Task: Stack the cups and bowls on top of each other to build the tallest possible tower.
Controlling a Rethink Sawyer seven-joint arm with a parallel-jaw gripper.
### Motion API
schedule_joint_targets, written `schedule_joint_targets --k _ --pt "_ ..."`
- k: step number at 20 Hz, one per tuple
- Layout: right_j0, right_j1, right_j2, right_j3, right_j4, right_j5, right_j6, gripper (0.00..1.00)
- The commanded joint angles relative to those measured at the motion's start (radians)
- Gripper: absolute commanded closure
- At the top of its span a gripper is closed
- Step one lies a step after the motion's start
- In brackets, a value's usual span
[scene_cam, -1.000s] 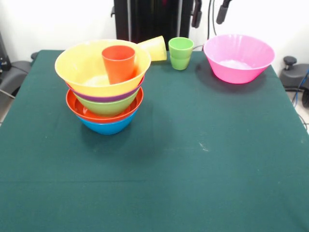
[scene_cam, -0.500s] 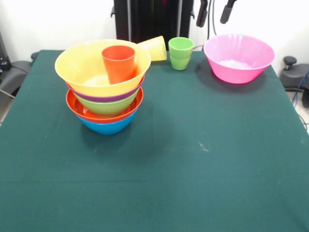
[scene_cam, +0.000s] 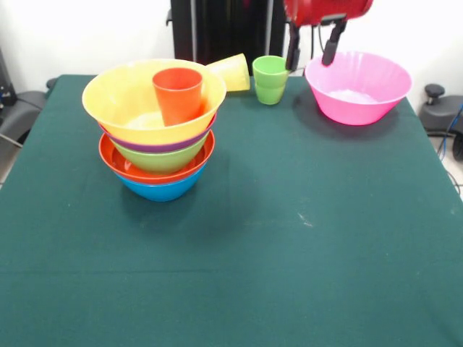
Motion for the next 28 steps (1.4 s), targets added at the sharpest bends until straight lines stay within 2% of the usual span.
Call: schedule_joint_targets --k 1,7,11,19,22,24,26,28 --pt "0.009 0.118 -0.059 0.071 -0.097 -0.126 0.112 0.00" --pt "0.041 0.135 -0.096 0.066 -0.084 -0.143 0.103 0.00" --pt "0.052 0.144 -0.107 0.050 -0.058 -0.110 0.096 0.00" --pt "0.069 0.109 -0.111 0.023 -0.009 -0.019 0.072 0.00" --pt "0.078 0.062 -0.105 -0.012 0.023 0.089 0.051 0.00" --pt "0.083 0.039 -0.093 -0.070 0.056 0.221 0.036 0.00" --pt "0.091 0.041 -0.088 -0.132 0.068 0.329 0.039 0.00" --pt "0.101 0.046 -0.085 -0.168 0.068 0.381 0.048 0.00"
